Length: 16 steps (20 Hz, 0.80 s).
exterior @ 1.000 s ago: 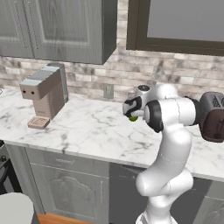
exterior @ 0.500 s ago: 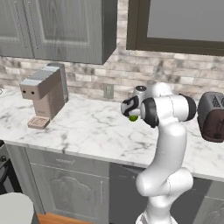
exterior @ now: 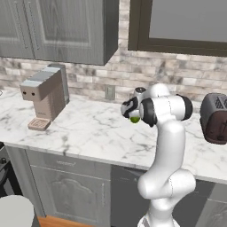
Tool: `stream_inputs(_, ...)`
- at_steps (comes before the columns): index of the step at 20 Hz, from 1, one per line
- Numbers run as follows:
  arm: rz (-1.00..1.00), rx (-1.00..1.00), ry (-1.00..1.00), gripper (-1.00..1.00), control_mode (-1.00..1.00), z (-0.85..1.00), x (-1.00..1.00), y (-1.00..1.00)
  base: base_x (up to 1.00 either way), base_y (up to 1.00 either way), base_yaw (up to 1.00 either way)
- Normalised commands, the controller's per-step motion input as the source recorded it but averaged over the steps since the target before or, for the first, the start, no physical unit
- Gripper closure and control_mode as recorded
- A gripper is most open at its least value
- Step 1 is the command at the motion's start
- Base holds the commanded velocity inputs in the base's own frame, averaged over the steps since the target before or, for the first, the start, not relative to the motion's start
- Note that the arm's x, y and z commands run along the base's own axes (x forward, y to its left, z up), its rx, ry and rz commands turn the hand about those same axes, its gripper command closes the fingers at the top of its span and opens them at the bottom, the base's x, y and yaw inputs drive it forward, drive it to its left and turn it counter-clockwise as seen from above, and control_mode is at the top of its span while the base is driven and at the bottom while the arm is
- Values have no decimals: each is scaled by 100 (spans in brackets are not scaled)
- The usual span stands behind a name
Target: Place the beer on the top shelf of the fridge to keep it out of children's reach, and place the sweet potato and lime on lower shelves for easy access.
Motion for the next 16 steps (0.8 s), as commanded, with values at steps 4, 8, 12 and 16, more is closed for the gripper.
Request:
stream_inputs(4, -1, 0, 0, -100, -100, -17, 22, 0, 0, 0, 0)
stream_inputs(8, -2, 0, 2, -100, -100, -20, 7, 0, 0, 0, 0)
stream_inputs(12, -3, 0, 4, -100, -100, -20, 0, 0, 0, 0, 0)
stream_inputs(16, -3, -1, 6, -100, -100, -21, 0, 0, 0, 0, 0)
